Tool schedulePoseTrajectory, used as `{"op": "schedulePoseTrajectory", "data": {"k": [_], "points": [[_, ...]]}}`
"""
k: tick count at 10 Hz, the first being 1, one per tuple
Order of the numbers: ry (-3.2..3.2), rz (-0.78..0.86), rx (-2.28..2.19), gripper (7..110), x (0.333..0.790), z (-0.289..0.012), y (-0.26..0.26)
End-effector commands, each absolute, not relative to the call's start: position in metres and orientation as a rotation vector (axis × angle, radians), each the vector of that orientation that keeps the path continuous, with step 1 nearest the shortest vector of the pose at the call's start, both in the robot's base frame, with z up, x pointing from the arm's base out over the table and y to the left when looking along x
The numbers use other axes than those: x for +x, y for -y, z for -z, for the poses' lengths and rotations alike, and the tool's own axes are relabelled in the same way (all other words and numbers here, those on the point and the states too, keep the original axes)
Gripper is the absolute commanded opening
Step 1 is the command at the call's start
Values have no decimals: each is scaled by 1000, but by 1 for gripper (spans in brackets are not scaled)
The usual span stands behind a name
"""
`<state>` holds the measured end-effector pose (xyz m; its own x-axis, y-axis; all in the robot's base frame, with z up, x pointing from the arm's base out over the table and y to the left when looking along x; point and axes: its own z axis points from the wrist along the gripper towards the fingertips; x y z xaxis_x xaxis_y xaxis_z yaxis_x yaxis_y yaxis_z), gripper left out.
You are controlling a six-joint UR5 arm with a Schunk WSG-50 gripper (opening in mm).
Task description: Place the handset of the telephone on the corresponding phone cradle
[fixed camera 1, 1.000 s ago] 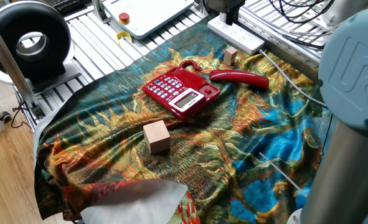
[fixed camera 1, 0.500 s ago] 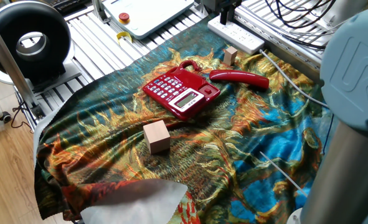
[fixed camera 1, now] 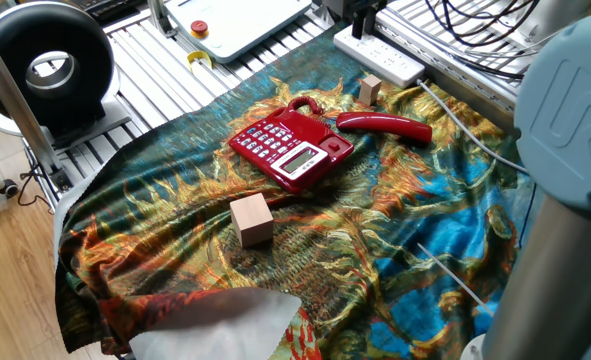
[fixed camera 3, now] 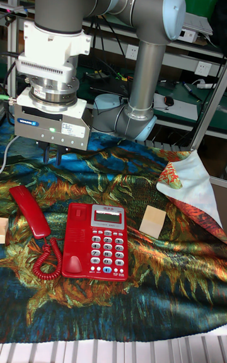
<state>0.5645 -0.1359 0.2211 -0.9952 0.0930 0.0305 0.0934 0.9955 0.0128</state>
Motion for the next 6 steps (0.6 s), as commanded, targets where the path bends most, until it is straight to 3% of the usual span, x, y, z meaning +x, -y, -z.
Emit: {"op": "schedulePoseTrajectory", "data": {"k": [1, 6], "points": [[3108, 43, -75, 22, 566, -218, 140], [3053, -9, 288, 22, 558, -208, 172]]}}
